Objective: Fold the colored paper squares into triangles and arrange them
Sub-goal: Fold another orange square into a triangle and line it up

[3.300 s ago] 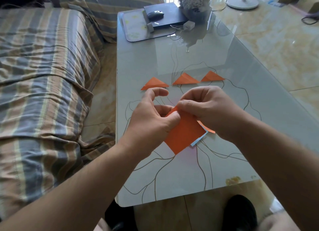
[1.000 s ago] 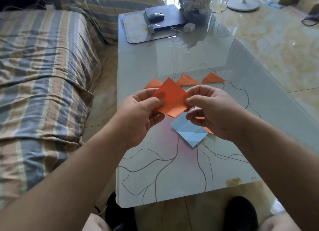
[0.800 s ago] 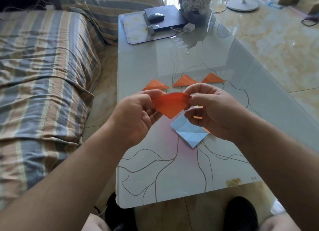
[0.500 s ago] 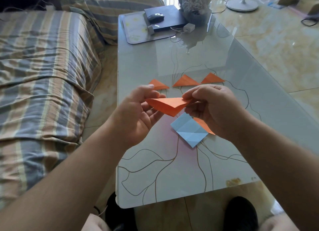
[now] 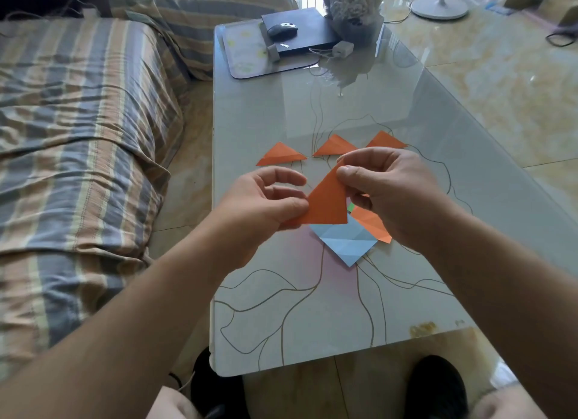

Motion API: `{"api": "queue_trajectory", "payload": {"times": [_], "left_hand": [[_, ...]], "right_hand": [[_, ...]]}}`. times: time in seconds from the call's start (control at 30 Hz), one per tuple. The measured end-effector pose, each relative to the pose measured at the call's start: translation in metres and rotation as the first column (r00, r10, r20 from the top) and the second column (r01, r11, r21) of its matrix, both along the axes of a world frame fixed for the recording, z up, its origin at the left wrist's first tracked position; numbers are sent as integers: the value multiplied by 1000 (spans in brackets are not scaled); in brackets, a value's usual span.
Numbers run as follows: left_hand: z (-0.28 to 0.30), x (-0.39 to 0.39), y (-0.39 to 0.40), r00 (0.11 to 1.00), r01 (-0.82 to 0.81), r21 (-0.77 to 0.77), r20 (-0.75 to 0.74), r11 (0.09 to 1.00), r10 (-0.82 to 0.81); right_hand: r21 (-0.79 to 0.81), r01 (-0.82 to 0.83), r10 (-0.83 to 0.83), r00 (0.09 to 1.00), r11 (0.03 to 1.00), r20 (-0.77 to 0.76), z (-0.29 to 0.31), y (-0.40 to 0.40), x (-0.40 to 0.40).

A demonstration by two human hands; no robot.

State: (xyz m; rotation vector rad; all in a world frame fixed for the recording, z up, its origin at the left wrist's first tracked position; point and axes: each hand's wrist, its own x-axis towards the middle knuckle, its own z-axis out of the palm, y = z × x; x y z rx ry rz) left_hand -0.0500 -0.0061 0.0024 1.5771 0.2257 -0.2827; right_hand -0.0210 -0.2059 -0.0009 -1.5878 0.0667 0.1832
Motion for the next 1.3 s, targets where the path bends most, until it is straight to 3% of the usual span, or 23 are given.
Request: {"api": "queue_trajectory", "payload": {"times": [0.13,0.3,0.6,0.8,1.0,1.3], "left_hand": [[-3,-5,-7,990,139,46,-5,989,-139],[-8,-7,-9,983,24,211,176,977,-62],[-9,-6,-11,978,30,214,197,976,-73],[-12,-3,-9,988,-40,130,156,991,20],[-13,-4,-12,988,-68,148,146,987,46],[-9,-4,-6,971,-6,197,235,980,-41]], "right_hand": [[-75,-80,83,996,994,43,0,1,-3],[-125,-217,229,970,968,86,0,2,-7],[-150,-214,224,974,965,48,-4,3,-8],[-133,-214,221,975,968,37,-8,7,-10],[-97,-255,257,966,962,15,-8,6,-10],[-161,-257,267,963,953,40,-4,1,-5]]}}
